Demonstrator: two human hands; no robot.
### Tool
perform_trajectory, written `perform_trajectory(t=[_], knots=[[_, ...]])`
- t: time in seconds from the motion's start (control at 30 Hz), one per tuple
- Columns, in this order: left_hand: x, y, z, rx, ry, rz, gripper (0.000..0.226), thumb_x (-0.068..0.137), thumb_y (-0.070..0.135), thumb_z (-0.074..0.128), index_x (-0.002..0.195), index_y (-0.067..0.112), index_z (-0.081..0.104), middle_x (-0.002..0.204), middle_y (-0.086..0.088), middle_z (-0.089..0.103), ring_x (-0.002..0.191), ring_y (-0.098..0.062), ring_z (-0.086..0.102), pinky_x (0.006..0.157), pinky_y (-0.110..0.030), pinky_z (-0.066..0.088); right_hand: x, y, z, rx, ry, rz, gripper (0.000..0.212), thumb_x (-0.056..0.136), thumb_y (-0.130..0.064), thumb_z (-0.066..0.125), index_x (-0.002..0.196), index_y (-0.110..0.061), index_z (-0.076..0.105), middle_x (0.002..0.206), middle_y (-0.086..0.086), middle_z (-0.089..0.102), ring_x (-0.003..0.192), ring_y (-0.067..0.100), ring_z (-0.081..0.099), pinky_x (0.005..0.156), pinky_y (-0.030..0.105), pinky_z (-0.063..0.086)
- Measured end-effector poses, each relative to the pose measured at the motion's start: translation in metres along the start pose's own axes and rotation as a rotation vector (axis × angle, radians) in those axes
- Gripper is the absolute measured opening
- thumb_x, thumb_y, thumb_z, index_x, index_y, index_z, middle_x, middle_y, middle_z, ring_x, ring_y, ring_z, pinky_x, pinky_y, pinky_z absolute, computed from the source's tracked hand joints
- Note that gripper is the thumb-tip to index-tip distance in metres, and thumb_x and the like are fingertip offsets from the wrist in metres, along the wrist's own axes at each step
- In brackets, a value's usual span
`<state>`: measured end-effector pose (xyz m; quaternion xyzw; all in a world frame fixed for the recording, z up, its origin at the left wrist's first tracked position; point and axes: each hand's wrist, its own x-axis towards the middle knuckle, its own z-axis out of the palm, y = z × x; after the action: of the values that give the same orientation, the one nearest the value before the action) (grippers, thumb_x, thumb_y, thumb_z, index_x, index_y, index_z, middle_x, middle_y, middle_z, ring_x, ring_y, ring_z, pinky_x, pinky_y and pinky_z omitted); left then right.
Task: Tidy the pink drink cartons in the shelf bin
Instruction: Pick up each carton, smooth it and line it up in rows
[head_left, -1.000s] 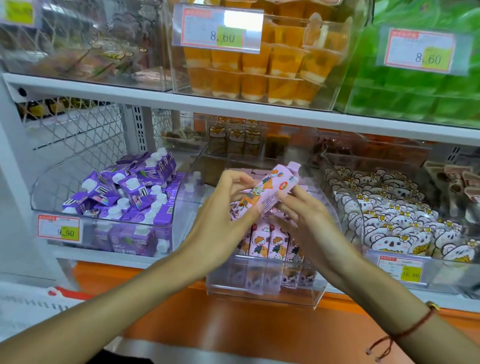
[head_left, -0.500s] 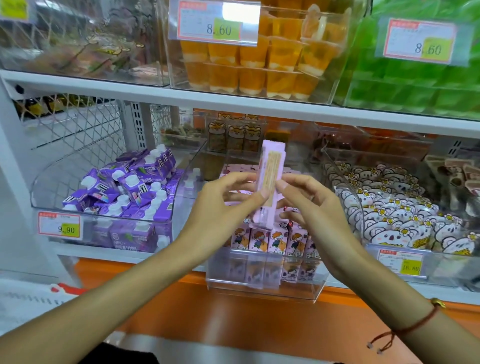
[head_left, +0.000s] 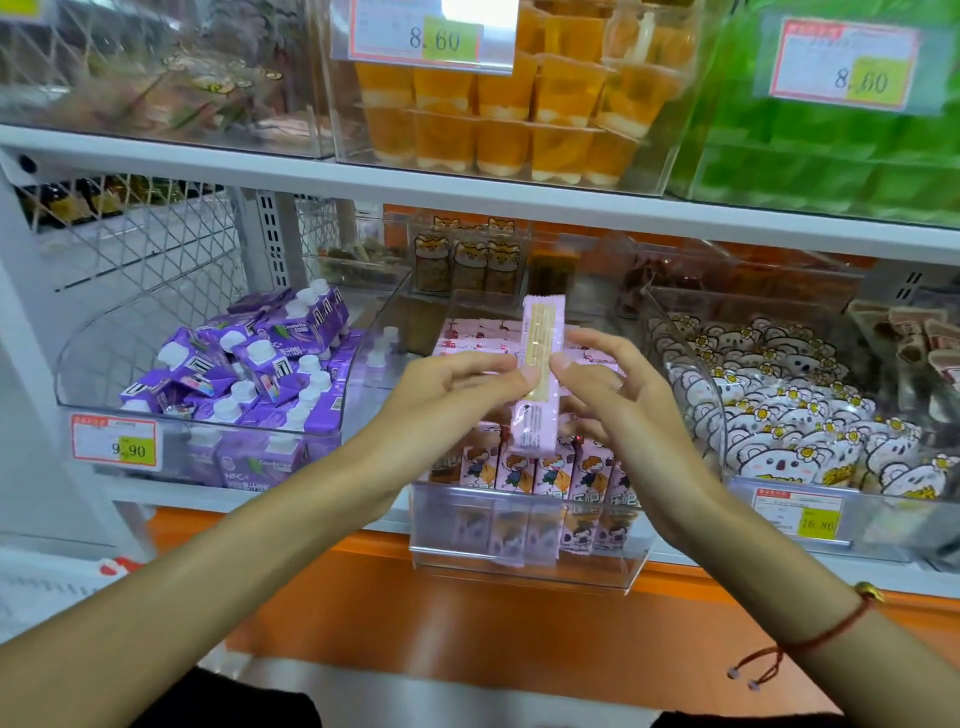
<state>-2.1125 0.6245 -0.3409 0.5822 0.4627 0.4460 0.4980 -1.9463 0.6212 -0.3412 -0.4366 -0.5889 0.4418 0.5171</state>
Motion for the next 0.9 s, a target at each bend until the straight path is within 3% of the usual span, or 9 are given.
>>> perform_trajectory(t=[0.07, 0.2, 0.37, 0.47, 0.63, 0.73, 0.83, 0.9], knots=[[0.0018, 0.0003, -0.0047, 0.061, -0.008, 0.086, 0.038, 0.079, 0.032, 0.073, 0.116, 0.027, 0.065, 0.109, 0.010, 0.071, 0.096, -0.003, 0.068, 0.084, -0.024, 0.055, -0.0007, 0.0006, -0.0025, -0.073, -0.042, -0.092, 0.034, 0.090, -0.022, 0.062, 0.123, -0.028, 0.053, 0.105, 0.002, 0.069, 0.090, 0.008, 0.068, 0.079, 0.022, 0.056], [0.0023, -0.0006, -0.0115, 0.092, -0.048, 0.237, 0.037, 0.080, 0.003, 0.072, 0.111, 0.021, 0.061, 0.116, 0.008, 0.067, 0.108, -0.002, 0.063, 0.092, -0.016, 0.050, -0.0042, 0.0008, -0.0028, -0.177, -0.137, -0.263, 0.033, 0.088, -0.009, 0.064, 0.117, -0.020, 0.053, 0.118, -0.002, 0.061, 0.112, 0.010, 0.059, 0.094, 0.028, 0.050], [0.0031, -0.0037, -0.0111, 0.075, -0.075, 0.285, 0.041, 0.082, -0.005, 0.067, 0.116, 0.017, 0.058, 0.122, 0.006, 0.065, 0.113, -0.004, 0.061, 0.094, -0.019, 0.049, -0.0035, 0.0021, -0.0023, -0.222, -0.148, -0.338, 0.031, 0.087, -0.005, 0.066, 0.110, -0.022, 0.054, 0.116, -0.003, 0.059, 0.111, 0.010, 0.056, 0.093, 0.029, 0.049], [0.0023, -0.0035, -0.0109, 0.100, -0.098, 0.318, 0.044, 0.085, -0.003, 0.065, 0.121, 0.021, 0.058, 0.124, 0.012, 0.063, 0.114, 0.000, 0.059, 0.092, -0.013, 0.047, -0.0038, 0.0026, -0.0022, -0.227, -0.151, -0.354, 0.032, 0.087, -0.006, 0.066, 0.111, -0.024, 0.054, 0.115, -0.004, 0.059, 0.111, 0.010, 0.056, 0.094, 0.028, 0.048], [0.0020, -0.0007, -0.0101, -0.058, -0.037, 0.278, 0.039, 0.085, 0.010, 0.068, 0.122, 0.018, 0.058, 0.116, 0.006, 0.068, 0.100, -0.009, 0.069, 0.078, -0.020, 0.055, -0.0030, 0.0012, -0.0032, -0.281, -0.130, -0.333, 0.053, 0.084, -0.026, 0.067, 0.131, -0.037, 0.045, 0.123, -0.014, 0.058, 0.120, 0.000, 0.051, 0.100, 0.023, 0.041], [0.0020, 0.0003, -0.0070, -0.149, 0.035, 0.219, 0.036, 0.081, 0.020, 0.072, 0.115, 0.019, 0.060, 0.109, 0.006, 0.072, 0.100, -0.011, 0.069, 0.072, -0.022, 0.057, -0.0038, 0.0004, -0.0017, -0.207, -0.132, -0.283, 0.048, 0.084, -0.026, 0.065, 0.129, -0.031, 0.049, 0.118, -0.016, 0.061, 0.110, 0.000, 0.058, 0.090, 0.019, 0.049], [0.0029, -0.0005, -0.0072, -0.164, 0.125, 0.216, 0.060, 0.070, 0.026, 0.077, 0.123, 0.019, 0.051, 0.112, 0.007, 0.070, 0.101, -0.005, 0.068, 0.081, -0.024, 0.057, -0.0023, -0.0011, -0.0026, -0.073, -0.115, -0.221, 0.035, 0.085, -0.018, 0.065, 0.119, -0.020, 0.058, 0.111, -0.009, 0.067, 0.100, 0.003, 0.065, 0.083, 0.017, 0.052], [0.0017, 0.0006, -0.0091, -0.105, 0.179, 0.267, 0.075, 0.064, 0.033, 0.077, 0.131, 0.029, 0.043, 0.121, 0.015, 0.062, 0.106, 0.001, 0.063, 0.087, -0.019, 0.053, -0.0007, -0.0005, -0.0044, -0.009, -0.124, -0.148, 0.035, 0.084, -0.018, 0.066, 0.118, -0.019, 0.061, 0.111, -0.007, 0.070, 0.101, 0.006, 0.066, 0.085, 0.018, 0.052]])
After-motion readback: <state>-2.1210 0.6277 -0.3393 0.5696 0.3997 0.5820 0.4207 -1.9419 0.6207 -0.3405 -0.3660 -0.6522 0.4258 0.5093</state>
